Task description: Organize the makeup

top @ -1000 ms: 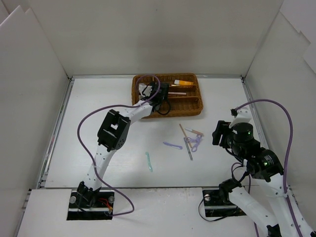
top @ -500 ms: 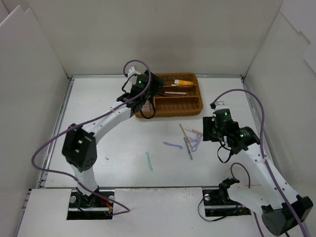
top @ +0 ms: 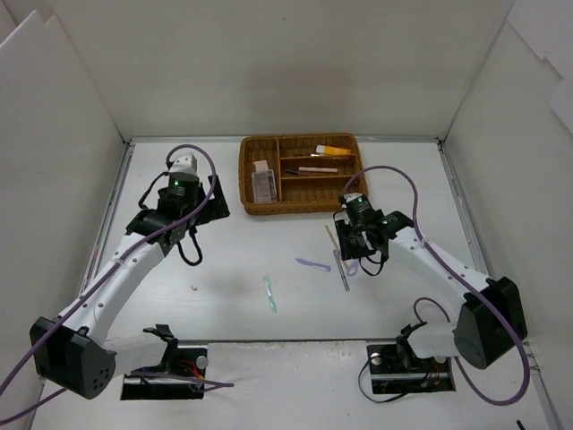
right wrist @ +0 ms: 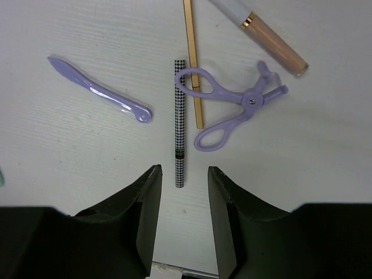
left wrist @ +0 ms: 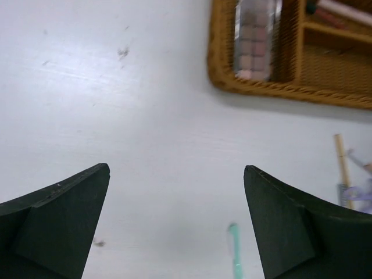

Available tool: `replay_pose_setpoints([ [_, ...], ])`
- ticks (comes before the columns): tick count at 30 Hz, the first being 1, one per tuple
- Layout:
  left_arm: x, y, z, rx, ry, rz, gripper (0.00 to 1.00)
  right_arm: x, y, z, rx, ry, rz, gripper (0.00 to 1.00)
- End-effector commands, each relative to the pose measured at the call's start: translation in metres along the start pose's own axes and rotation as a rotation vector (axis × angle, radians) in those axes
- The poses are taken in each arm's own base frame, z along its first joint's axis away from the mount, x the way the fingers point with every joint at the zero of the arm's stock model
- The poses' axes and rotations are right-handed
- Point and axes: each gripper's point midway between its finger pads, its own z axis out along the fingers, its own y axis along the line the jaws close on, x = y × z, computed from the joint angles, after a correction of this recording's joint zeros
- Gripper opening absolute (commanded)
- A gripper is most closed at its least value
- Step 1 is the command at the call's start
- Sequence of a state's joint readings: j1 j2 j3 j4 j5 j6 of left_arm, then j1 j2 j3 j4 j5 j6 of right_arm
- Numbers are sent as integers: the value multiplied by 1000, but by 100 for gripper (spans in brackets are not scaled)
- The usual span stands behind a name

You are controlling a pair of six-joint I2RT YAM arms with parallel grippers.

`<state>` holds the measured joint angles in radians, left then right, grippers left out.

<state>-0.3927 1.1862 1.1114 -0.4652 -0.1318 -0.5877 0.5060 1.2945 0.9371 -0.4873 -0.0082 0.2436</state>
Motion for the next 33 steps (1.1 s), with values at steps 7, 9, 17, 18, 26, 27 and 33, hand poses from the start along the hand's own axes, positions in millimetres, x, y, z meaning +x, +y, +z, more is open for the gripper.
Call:
replay_pose_setpoints([
  [7,11,58,-16,-51,-5,116,95,19,20,40,-14,103,33,34],
  [9,12,70,-14,-87,0,118,96,23,20,48,-3,134,33,34],
  [17,19,84,-9,-117,4,116,97,42,15,73,57,221,56,29],
  [18,20,84,-8,-118,5,115,97,44,14,74,61,226,60,28],
  [26,21,83,-4,-115,17,110,97,56,14,84,66,260,55,17],
  [27,22,83,-4,-116,19,111,97,54,16,82,60,252,50,14],
  [33,22,82,-3,-113,18,105,97,26,38,53,-21,138,71,0],
])
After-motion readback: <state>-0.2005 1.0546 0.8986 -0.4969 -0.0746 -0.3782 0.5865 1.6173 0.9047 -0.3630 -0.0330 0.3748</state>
